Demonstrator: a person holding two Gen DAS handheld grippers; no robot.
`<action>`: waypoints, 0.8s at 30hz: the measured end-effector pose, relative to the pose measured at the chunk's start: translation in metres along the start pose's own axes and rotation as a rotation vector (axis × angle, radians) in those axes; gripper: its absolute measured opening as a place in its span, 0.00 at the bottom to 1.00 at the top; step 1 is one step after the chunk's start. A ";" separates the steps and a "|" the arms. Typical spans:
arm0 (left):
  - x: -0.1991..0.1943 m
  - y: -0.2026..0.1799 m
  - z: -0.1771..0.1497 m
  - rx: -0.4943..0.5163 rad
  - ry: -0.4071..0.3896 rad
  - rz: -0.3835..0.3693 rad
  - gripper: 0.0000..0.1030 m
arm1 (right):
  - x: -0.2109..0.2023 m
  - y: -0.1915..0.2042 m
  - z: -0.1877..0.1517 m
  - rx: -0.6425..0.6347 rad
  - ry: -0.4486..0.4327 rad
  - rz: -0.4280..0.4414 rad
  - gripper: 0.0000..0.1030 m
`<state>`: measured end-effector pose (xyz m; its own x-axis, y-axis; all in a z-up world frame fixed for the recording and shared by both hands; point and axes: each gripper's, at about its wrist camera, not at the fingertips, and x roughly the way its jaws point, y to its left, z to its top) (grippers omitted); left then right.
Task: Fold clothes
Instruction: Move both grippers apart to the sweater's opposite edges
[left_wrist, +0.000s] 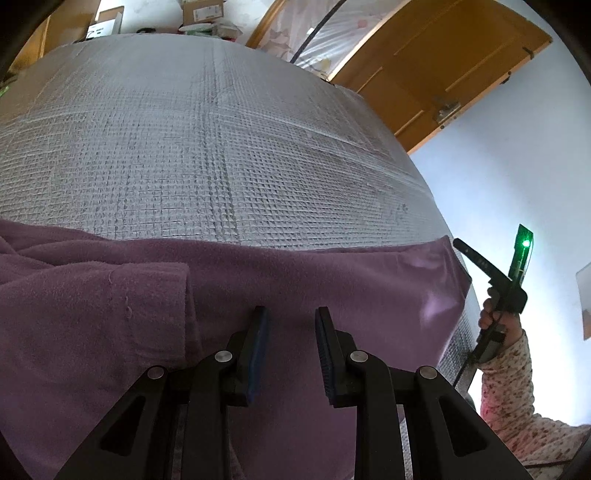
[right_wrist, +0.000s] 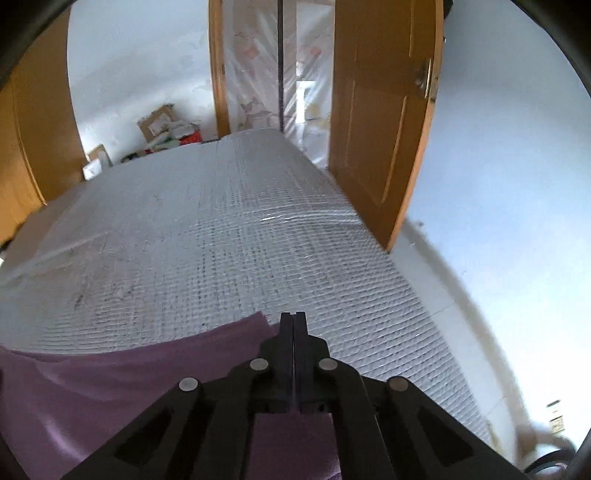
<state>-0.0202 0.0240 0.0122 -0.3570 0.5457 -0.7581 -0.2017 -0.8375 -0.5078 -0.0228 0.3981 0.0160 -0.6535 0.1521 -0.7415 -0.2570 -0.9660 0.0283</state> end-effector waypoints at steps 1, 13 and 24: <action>0.001 -0.001 0.000 0.000 0.001 0.003 0.26 | -0.001 -0.003 0.000 0.014 0.005 0.030 0.01; 0.002 0.000 0.000 -0.008 0.000 0.004 0.26 | 0.017 -0.003 0.000 0.027 0.069 0.122 0.30; 0.003 -0.001 0.000 0.002 0.000 0.007 0.26 | -0.004 0.005 0.000 -0.022 -0.022 0.051 0.15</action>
<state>-0.0207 0.0262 0.0105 -0.3584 0.5397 -0.7617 -0.2013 -0.8414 -0.5015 -0.0216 0.3924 0.0196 -0.6811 0.1071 -0.7243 -0.2076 -0.9769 0.0507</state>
